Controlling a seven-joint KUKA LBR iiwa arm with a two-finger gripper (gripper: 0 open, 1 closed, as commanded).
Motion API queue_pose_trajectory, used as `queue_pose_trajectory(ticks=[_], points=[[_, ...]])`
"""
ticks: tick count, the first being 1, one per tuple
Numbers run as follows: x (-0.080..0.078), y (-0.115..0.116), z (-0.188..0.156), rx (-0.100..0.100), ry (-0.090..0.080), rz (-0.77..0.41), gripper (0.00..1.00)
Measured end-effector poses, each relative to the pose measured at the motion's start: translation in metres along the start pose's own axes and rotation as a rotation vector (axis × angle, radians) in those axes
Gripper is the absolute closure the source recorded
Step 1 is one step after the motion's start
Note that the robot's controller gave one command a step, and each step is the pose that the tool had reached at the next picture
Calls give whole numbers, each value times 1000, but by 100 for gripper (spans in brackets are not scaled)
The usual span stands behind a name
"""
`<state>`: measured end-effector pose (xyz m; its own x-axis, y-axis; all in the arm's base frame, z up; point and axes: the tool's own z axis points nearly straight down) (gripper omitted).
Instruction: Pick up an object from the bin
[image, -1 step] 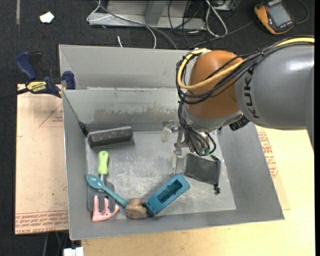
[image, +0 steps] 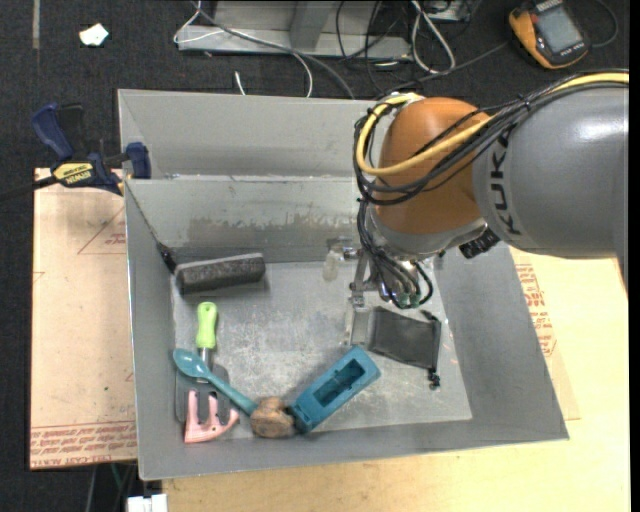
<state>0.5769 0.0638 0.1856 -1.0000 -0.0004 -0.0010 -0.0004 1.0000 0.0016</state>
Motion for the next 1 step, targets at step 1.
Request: queue_pose_trajectory(ticks=[1], points=[[34, -11, 60, 0, -5, -265, 0]])
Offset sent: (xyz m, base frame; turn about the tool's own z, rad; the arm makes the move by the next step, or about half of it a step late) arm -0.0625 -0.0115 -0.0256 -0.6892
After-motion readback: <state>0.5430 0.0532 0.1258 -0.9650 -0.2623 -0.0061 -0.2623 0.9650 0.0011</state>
